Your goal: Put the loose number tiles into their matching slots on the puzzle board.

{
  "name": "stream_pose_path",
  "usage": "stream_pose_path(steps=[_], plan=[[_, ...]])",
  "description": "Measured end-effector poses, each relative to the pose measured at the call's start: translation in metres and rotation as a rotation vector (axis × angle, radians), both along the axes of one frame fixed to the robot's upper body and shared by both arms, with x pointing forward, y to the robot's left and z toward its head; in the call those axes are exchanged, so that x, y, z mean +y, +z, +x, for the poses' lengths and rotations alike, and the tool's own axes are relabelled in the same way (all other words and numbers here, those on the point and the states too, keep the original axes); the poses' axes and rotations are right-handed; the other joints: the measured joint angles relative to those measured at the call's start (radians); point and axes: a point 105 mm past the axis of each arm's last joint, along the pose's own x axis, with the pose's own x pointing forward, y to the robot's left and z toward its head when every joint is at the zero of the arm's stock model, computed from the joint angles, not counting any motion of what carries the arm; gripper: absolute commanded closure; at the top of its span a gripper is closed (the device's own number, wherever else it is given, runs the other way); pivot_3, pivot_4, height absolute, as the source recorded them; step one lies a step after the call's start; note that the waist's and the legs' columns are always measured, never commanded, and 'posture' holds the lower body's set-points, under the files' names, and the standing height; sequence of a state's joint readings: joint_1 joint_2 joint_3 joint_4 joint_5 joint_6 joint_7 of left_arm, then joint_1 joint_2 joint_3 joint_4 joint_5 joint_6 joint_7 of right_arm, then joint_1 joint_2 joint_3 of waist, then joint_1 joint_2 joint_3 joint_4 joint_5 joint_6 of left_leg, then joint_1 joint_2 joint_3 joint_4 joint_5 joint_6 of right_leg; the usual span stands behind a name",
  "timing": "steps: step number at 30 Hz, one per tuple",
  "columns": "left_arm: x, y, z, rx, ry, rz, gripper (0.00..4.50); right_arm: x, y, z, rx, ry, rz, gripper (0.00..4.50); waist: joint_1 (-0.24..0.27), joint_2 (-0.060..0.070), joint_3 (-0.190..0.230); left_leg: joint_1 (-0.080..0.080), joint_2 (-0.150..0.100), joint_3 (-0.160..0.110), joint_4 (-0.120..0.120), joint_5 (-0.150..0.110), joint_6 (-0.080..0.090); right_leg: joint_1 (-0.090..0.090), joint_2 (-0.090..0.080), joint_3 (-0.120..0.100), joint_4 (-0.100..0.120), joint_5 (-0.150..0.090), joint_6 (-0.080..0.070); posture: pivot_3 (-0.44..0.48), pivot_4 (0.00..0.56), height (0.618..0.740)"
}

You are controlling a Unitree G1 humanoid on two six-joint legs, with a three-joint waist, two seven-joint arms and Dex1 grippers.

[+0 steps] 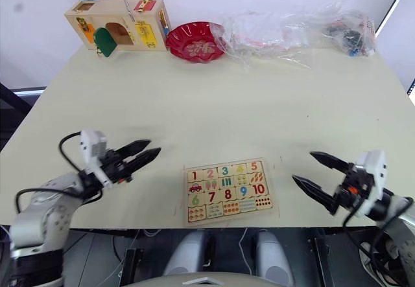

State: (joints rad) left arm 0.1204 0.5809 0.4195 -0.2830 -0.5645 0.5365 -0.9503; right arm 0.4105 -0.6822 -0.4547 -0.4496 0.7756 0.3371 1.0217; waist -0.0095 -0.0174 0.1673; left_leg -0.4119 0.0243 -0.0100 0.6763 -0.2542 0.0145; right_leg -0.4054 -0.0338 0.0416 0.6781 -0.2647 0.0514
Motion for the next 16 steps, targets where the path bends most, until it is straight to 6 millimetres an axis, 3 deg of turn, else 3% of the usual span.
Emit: stream_pose_path(steps=[8, 16], plan=[[0.021, -0.025, -0.039, 0.101, 0.037, 0.018, 0.05, -0.036, -0.002, -0.024, 0.008, -0.080, -0.076, 0.00, 0.000, 0.000, 0.000, 0.001, 0.001, 0.002, -0.001, 0.000, 0.000, 0.000, 0.000, 0.001, -0.001, -0.001, -0.001, 0.000, 0.150, 0.740], [0.028, -0.028, -0.043, 0.093, 0.071, 0.042, 0.05, -0.044, -0.003, -0.024, -0.001, -0.111, -0.072, 0.00, 0.000, -0.001, -0.001, 0.002, 0.002, 0.003, -0.001, 0.000, 0.000, 0.000, 0.000, 0.001, -0.001, -0.001, -0.001, 0.000, 0.150, 0.740]])
